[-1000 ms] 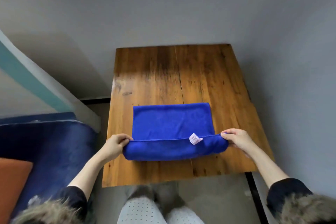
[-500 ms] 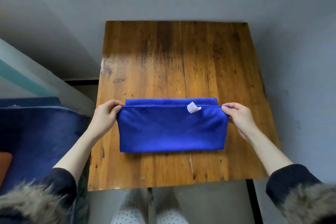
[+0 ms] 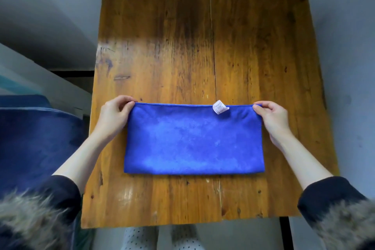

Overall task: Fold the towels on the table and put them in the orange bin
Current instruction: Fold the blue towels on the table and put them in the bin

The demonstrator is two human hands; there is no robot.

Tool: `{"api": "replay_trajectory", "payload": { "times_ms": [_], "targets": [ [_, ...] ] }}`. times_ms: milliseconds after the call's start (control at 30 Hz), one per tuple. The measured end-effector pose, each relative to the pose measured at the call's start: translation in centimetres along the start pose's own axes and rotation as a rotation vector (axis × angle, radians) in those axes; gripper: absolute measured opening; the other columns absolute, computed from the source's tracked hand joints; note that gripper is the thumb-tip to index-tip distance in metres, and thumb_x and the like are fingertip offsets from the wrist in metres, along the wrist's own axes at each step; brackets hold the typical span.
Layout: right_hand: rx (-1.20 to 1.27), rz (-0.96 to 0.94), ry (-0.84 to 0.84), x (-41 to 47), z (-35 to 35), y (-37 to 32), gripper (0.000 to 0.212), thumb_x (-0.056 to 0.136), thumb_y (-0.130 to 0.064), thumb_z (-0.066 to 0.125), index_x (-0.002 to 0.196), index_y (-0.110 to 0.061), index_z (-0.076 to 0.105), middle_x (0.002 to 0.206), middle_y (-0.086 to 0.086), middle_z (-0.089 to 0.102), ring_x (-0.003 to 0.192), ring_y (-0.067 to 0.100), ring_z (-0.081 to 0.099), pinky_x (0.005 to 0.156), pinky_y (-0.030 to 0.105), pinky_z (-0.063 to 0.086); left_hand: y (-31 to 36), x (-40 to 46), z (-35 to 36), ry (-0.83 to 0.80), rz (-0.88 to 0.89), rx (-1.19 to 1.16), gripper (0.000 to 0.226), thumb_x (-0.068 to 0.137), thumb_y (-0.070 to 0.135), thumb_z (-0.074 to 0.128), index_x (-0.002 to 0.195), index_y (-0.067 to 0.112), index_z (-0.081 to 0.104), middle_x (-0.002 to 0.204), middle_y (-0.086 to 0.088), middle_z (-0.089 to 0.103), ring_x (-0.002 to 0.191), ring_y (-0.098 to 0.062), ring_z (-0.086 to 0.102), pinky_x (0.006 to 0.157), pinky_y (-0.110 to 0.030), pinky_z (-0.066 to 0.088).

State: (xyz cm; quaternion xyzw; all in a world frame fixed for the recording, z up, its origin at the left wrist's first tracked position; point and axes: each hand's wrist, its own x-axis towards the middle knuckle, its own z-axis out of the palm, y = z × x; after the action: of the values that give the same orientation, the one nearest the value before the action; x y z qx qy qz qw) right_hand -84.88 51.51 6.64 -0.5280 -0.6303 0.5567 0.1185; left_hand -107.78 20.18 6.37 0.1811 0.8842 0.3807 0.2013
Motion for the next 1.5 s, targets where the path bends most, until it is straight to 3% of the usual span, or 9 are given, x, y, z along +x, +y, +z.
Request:
{"api": "replay_trajectory", "payload": {
  "times_ms": [133,267,433,600,867,1000,1100,1267,1500],
  "targets": [
    [-0.051,0.0,0.129,0.3,1.2,0.5,0.016,0.088,-0.009,0.059,0.101,-0.002,0.064,0.087,0.007,0.065,0.071,0.006,0.058,0.063,0.014,0.046,-0.3,0.2,1.2,0.096,-0.002,0.09,0.01,0.091,0.014,0.054,0.097,0.017,0.062,0.094,-0.005,0.064,0.081,-0.014,0.055,0.073,-0.017,0.035],
    [-0.33,-0.317,0.387,-2.8,2.4,0.4,0.026,0.094,-0.013,0.049,0.116,-0.002,0.057,0.116,0.014,0.057,0.101,0.019,0.055,0.087,0.019,0.041,0.6,-2.1,2.2,0.318,0.084,0.307,0.032,0.089,0.006,0.048,0.121,0.005,0.052,0.113,-0.02,0.053,0.105,-0.033,0.05,0.091,-0.04,0.037],
    [-0.697,-0.675,0.053,-8.6,7.0,2.9,0.05,0.093,-0.02,0.045,0.14,-0.003,0.037,0.147,0.016,0.036,0.139,0.029,0.029,0.115,0.047,0.019,2.2,-8.1,7.4,0.099,0.323,0.576,0.047,0.089,0.026,0.043,0.135,0.014,0.047,0.145,-0.016,0.039,0.136,-0.038,0.031,0.11,-0.057,0.02],
    [-1.011,-0.675,-0.015,-10.1,6.8,6.5,0.055,0.093,-0.036,0.037,0.142,-0.01,0.036,0.15,0.013,0.031,0.14,0.029,0.026,0.114,0.052,0.02,0.1,-9.1,8.3,-0.08,0.28,0.745,0.052,0.092,0.037,0.032,0.141,0.022,0.039,0.151,-0.01,0.031,0.14,-0.033,0.025,0.113,-0.055,0.015],
    [-0.988,-0.519,0.039,-7.6,4.1,5.9,0.057,0.094,-0.034,0.036,0.145,-0.009,0.03,0.155,0.012,0.017,0.144,0.026,0.011,0.118,0.044,0.012,-2.1,-8.4,4.4,0.0,0.154,0.588,0.049,0.097,0.028,0.028,0.143,0.011,0.035,0.152,-0.014,0.027,0.142,-0.034,0.019,0.112,-0.053,0.016],
    [-1.007,-0.59,0.0,-9.7,4.9,5.2,0.058,0.093,-0.037,0.032,0.144,-0.009,0.032,0.154,0.013,0.021,0.143,0.027,0.014,0.116,0.051,0.011,-2.5,-10.3,3.1,0.246,0.001,0.474,0.032,0.093,0.015,0.05,0.123,0.005,0.053,0.124,-0.019,0.052,0.115,-0.036,0.045,0.094,-0.049,0.035],
    [-1.084,-0.738,-0.13,-12.0,6.9,5.4,0.057,0.091,-0.04,0.036,0.141,-0.012,0.039,0.151,0.012,0.028,0.141,0.03,0.021,0.113,0.056,0.016,-1.8,-11.4,3.1,0.283,-0.198,0.483,0.023,0.089,0.022,0.059,0.106,0.007,0.06,0.105,-0.019,0.054,0.099,-0.038,0.044,0.081,-0.05,0.035],
    [-1.186,-0.819,-0.223,-13.5,10.7,5.6,0.058,0.088,-0.046,0.046,0.139,-0.02,0.043,0.15,0.01,0.033,0.139,0.032,0.027,0.111,0.059,0.02,-1.0,-11.4,3.7,0.17,-0.36,0.43,0.035,0.089,0.033,0.059,0.111,0.006,0.057,0.113,-0.019,0.048,0.107,-0.037,0.041,0.088,-0.047,0.031],
    [-1.244,-0.784,-0.212,-13.5,11.8,6.4,0.059,0.091,-0.049,0.033,0.144,-0.024,0.033,0.153,0.008,0.026,0.142,0.031,0.02,0.111,0.061,0.018,-0.4,-10.3,3.6,0.079,-0.452,0.387,0.032,0.089,0.033,0.057,0.11,0.009,0.058,0.12,-0.015,0.044,0.115,-0.034,0.035,0.095,-0.044,0.028]
  ]
}}
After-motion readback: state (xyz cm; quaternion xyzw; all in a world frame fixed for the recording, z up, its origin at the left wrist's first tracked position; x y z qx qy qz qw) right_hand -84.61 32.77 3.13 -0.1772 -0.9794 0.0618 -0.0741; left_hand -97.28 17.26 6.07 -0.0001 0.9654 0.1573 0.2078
